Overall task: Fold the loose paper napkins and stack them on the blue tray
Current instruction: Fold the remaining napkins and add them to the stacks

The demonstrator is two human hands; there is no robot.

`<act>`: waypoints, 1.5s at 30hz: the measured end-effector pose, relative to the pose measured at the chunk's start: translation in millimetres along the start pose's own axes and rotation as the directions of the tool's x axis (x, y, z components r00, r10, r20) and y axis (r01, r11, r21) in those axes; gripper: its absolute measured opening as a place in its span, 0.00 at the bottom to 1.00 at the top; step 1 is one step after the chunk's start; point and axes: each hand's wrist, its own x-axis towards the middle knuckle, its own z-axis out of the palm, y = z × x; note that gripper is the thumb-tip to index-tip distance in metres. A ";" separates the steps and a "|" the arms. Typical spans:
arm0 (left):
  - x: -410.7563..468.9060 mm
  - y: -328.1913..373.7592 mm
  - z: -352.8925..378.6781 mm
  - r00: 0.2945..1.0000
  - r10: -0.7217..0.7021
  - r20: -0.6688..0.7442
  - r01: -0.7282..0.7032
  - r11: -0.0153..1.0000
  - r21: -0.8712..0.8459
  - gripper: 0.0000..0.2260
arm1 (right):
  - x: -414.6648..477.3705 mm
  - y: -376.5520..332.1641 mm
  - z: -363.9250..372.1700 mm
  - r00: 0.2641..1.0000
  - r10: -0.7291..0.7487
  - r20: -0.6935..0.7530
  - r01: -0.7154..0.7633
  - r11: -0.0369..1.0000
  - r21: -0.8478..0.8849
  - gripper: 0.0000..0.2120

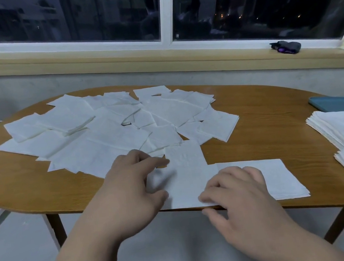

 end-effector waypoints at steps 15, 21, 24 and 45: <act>-2.3 5.4 -1.8 0.976 0.088 0.201 -0.093 0.996 0.015 0.20 | -3.3 -3.8 -4.3 1.000 0.016 0.008 -0.016 0.998 -0.054 0.04; -2.5 10.3 -1.6 0.964 0.134 0.231 -0.140 0.990 0.009 0.25 | 0.0 -3.2 -13.4 0.994 0.108 -0.022 -0.103 0.983 0.152 0.05; -2.3 16.6 -4.1 0.976 0.159 0.149 -0.156 0.987 -0.033 0.15 | 6.2 -5.7 -31.9 0.971 0.238 -0.040 -0.208 0.909 0.360 0.04; 27.9 100.9 57.9 0.976 -0.188 -0.115 0.085 0.802 -0.591 0.26 | -21.7 85.3 -55.3 0.895 0.409 -0.177 -0.202 0.725 0.658 0.16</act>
